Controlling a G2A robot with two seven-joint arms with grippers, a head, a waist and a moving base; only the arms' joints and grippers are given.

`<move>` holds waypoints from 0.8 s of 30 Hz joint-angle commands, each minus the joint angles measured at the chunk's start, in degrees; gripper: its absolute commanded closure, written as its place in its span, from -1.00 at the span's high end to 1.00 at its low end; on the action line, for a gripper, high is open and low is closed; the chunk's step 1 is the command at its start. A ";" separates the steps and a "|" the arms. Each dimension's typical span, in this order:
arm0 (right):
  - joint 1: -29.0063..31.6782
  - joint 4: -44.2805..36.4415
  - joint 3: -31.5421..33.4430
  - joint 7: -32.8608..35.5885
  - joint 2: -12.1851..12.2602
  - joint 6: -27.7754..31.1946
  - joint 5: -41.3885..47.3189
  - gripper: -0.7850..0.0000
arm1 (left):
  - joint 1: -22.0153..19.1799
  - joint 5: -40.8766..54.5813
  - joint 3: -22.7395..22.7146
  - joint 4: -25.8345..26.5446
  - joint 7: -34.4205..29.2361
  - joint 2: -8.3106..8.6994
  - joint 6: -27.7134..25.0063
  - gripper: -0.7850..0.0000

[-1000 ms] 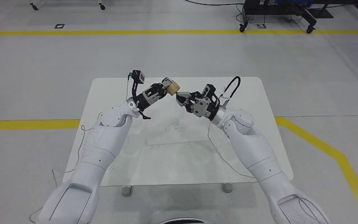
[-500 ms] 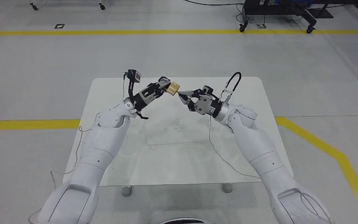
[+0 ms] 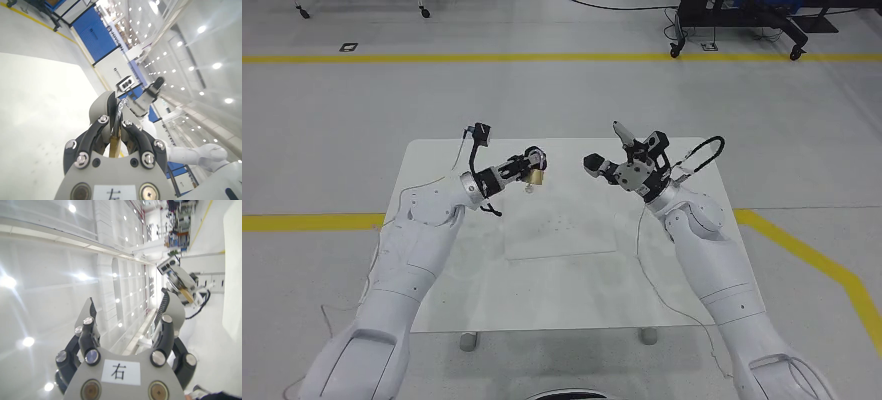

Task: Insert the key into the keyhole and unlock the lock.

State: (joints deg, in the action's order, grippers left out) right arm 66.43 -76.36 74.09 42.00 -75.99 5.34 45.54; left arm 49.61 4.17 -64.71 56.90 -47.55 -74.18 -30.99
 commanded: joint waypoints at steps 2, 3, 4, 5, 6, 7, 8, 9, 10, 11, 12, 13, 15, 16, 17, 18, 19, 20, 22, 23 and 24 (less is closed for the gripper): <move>1.91 -2.10 0.51 -3.94 -0.04 4.85 -1.73 1.00 | 0.47 -12.79 2.07 3.39 2.59 0.33 6.15 -1.00; 2.03 -2.26 0.54 -4.29 -0.05 5.15 -1.91 1.00 | 0.56 -16.15 3.04 4.35 2.77 0.36 8.85 -1.00; 2.03 -2.26 0.54 -4.29 -0.05 5.15 -1.91 1.00 | 0.52 -19.38 3.94 5.28 3.29 0.35 11.56 -1.00; 2.03 -2.26 0.54 -4.29 -0.05 5.15 -1.91 1.00 | 0.57 -22.33 5.05 5.88 3.36 0.28 14.46 -1.00; 2.03 -2.26 0.54 -4.29 -0.05 5.15 -1.91 1.00 | 0.37 -25.01 6.37 6.25 2.48 0.17 17.58 -1.00; 2.03 -2.26 0.54 -4.29 -0.05 5.15 -1.91 1.00 | -0.02 -27.38 7.75 6.21 1.17 0.00 20.99 -1.00; 2.03 -2.26 0.54 -4.29 -0.05 5.15 -1.91 1.00 | -0.64 -29.82 9.22 5.84 -0.20 -0.22 24.57 -1.00; 2.03 -2.26 0.54 -4.29 -0.05 5.15 -1.91 1.00 | -1.47 -32.39 10.71 5.24 -1.10 -0.50 28.03 -1.00; 2.03 -2.26 0.54 -4.29 -0.05 5.15 -1.91 1.00 | -2.17 -34.45 12.06 4.68 -0.86 -0.85 30.77 -1.00; 2.03 -2.26 0.54 -4.29 -0.05 5.15 -1.91 1.00 | -2.76 -35.74 13.34 3.93 -0.86 -1.23 32.50 -1.00; 2.03 -2.26 0.54 -4.29 -0.05 5.15 -1.91 1.00 | -3.22 -35.93 14.49 3.18 -1.61 -1.64 33.37 -1.00; 2.03 -2.26 0.54 -4.29 -0.05 5.15 -1.91 1.00 | -3.77 -35.81 15.34 2.56 -2.15 -2.01 33.70 -1.00; 2.03 -2.26 0.54 -4.29 -0.05 5.15 -1.91 1.00 | -4.56 -35.72 16.44 1.31 -1.78 -2.60 33.87 -1.00; 2.03 -2.26 0.54 -4.29 -0.05 5.15 -1.91 1.00 | -4.90 -35.52 16.70 0.74 -1.42 -2.82 33.94 -0.18; 2.03 -2.26 0.54 -4.29 -0.05 5.15 -1.91 1.00 | -5.20 -35.19 16.78 0.33 -0.93 -3.00 33.84 0.53; 2.03 -2.26 0.54 -4.29 -0.05 5.15 -1.91 1.00 | -5.39 -34.51 16.67 -0.06 -0.64 -3.13 33.45 1.00; 2.03 -2.26 0.54 -4.29 -0.05 5.15 -1.91 1.00 | -5.56 -33.91 16.51 -0.40 -0.59 -3.20 32.89 1.00; 2.03 -2.26 0.54 -4.29 -0.05 5.15 -1.91 1.00 | -5.71 -33.25 16.23 -0.69 -0.60 -3.23 32.24 1.00; 2.03 -2.26 0.54 -4.29 -0.05 5.15 -1.91 1.00 | -5.85 -31.72 15.58 -1.33 -1.83 -3.18 31.23 1.00; 2.03 -2.26 0.54 -4.29 -0.05 5.15 -1.91 1.00 | -5.99 -31.26 15.26 -1.35 -2.59 -3.12 31.01 1.00; 2.03 -2.26 0.54 -4.29 -0.05 5.15 -1.91 1.00 | -5.91 -30.23 14.77 -1.10 -3.25 -3.04 30.33 1.00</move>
State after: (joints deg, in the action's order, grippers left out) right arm 68.46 -78.62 74.62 37.71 -76.04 10.49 43.63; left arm 43.67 -27.04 -49.47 55.60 -49.95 -77.31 -0.09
